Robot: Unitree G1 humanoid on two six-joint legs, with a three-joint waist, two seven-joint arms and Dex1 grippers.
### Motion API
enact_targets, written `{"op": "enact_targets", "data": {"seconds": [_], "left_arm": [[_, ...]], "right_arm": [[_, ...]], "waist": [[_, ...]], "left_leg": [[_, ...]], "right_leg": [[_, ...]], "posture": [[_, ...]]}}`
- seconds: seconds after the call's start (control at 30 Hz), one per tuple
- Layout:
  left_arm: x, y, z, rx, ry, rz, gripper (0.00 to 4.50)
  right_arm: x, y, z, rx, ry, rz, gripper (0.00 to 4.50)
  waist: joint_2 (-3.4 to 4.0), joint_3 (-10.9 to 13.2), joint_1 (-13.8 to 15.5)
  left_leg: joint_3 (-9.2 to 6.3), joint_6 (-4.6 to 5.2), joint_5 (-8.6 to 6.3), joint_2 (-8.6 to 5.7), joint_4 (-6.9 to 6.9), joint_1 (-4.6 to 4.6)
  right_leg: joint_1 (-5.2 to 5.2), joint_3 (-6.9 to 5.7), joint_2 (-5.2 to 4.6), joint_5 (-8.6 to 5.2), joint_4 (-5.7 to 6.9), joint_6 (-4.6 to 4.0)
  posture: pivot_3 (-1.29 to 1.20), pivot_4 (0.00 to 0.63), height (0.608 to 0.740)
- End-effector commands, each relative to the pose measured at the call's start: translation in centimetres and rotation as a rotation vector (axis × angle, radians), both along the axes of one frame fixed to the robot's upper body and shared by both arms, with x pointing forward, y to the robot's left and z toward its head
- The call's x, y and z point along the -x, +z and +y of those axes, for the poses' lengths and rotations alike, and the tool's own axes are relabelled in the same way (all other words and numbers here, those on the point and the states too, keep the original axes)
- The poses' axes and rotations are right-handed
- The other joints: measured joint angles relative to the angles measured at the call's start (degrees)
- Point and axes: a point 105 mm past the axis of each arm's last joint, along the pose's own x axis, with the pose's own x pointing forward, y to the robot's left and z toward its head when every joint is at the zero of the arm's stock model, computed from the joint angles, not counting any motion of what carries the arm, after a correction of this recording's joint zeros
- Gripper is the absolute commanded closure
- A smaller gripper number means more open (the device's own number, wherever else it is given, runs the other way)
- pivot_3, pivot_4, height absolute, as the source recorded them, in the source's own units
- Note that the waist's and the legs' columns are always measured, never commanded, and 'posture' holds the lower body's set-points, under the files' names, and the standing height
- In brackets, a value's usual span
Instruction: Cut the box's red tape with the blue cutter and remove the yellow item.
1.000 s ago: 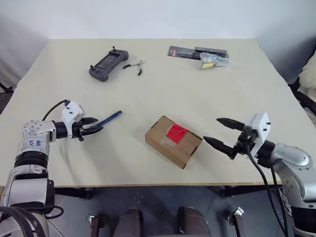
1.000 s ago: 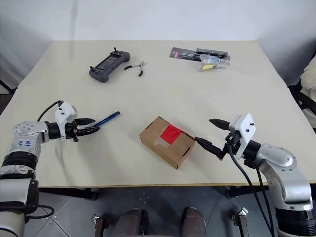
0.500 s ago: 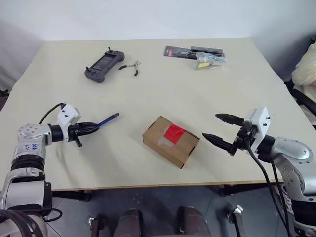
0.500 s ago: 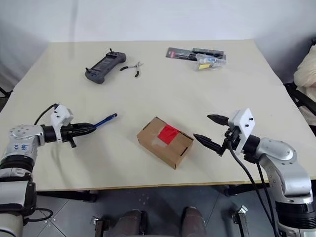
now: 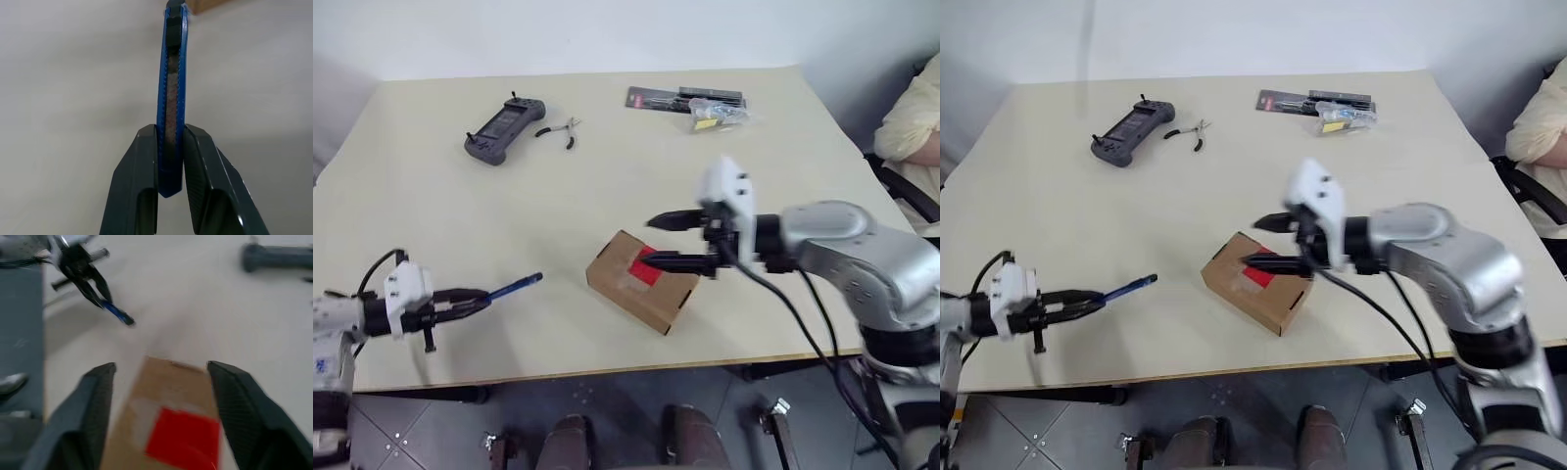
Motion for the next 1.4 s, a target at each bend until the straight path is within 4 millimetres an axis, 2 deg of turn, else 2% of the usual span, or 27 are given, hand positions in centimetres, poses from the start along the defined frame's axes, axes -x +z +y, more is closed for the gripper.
{"op": "enact_targets", "data": {"seconds": [0.03, 0.2, 0.33, 0.4, 0.5, 0.73, 0.97, 1.2, 1.3, 1.4], "left_arm": [[1.7, 0.4, -0.6, -0.046, -0.023, -0.055, 4.08], [3.6, -0.4, -1.0, -0.076, 0.0, -0.04, 4.08], [3.9, -0.6, -1.0, -0.086, 0.039, -0.052, 4.08], [4.0, -0.9, -1.1, -0.112, 0.041, -0.058, 4.08], [4.1, -1.3, -1.3, -0.143, 0.029, -0.06, 4.08], [4.6, -2.8, -1.5, -0.241, -0.016, -0.015, 4.08], [4.3, -2.9, -1.7, -0.248, -0.022, -0.011, 4.08], [4.1, -3.0, -1.9, -0.241, -0.03, -0.006, 4.08], [4.2, -3.0, -1.9, -0.242, -0.033, 0.001, 4.08], [4.2, -3.1, -1.8, -0.248, -0.038, 0.011, 4.08]], "right_arm": [[1.1, 0.2, 2.3, 0.038, 0.131, -0.032, 2.77], [0.5, -3.9, 4.2, 0.229, 0.236, -0.101, 4.48], [1.0, -6.7, 6.7, 0.295, 0.342, -0.149, 4.48], [0.7, -8.6, 7.8, 0.349, 0.352, -0.19, 4.48], [-0.2, -10.2, 8.8, 0.392, 0.338, -0.238, 4.48], [-0.3, -10.6, 10.7, 0.341, 0.334, -0.248, 4.48], [0.3, -11.1, 11.2, 0.336, 0.371, -0.236, 4.48], [0.8, -11.5, 12.9, 0.31, 0.394, -0.252, 4.48], [1.1, -10.5, 13.4, 0.267, 0.416, -0.257, 4.48], [1.4, -8.7, 13.4, 0.212, 0.428, -0.244, 4.48]], "waist": [[0.0, 0.0, 0.1], [-0.12, -0.1, 0.4], [-0.12, -0.1, 0.1], [-0.12, -0.1, -0.1], [-0.12, -0.1, -0.1], [-0.12, -0.1, -0.1], [-0.11, -0.1, 0.1], [-0.1, -0.1, 0.1], [-0.1, -0.1, 0.2], [-0.09, -0.1, 0.2]], "left_leg": [[0.0, 0.02, -0.04, 0.01, 0.04, -0.03], [0.01, 0.18, -0.25, 0.01, 0.31, -0.23], [0.03, 0.2, -0.27, 0.05, 0.55, -0.55], [0.1, 0.17, -0.28, 0.09, 0.54, -0.54], [0.15, 0.12, -0.3, 0.16, 0.55, -0.54], [0.19, 0.09, -0.32, 0.2, 0.56, -0.52], [0.23, 0.06, -0.33, 0.26, 0.58, -0.5], [0.26, 0.05, -0.33, 0.29, 0.58, -0.47], [0.26, 0.05, -0.34, 0.29, 0.58, -0.47], [0.26, 0.05, -0.34, 0.3, 0.58, -0.46]], "right_leg": [[0.0, 0.0, 0.01, 0.0, -0.02, 0.0], [-0.04, -0.04, 0.0, 0.0, -0.07, 0.01], [-0.31, -0.05, 0.01, 0.0, 0.01, 0.0], [-0.39, -0.05, 0.04, 0.0, 0.06, 0.0], [-0.43, -0.06, 0.09, 0.0, 0.1, -0.01], [-0.43, -0.06, 0.13, 0.01, 0.09, -0.03], [-0.43, -0.04, 0.17, 0.0, 0.09, -0.09], [-0.43, -0.05, 0.2, 0.0, 0.11, -0.12], [-0.42, -0.04, 0.2, 0.0, 0.1, -0.12], [-0.43, -0.05, 0.21, 0.0, 0.11, -0.13]], "posture": [[0.0, 0.15, 0.74], [0.0, 0.15, 0.74], [0.0, 0.15, 0.74], [0.0, 0.15, 0.74], [0.0, 0.15, 0.74], [0.0, 0.15, 0.74], [0.0, 0.15, 0.74], [0.0, 0.15, 0.74], [0.0, 0.15, 0.74], [0.0, 0.15, 0.74]]}}
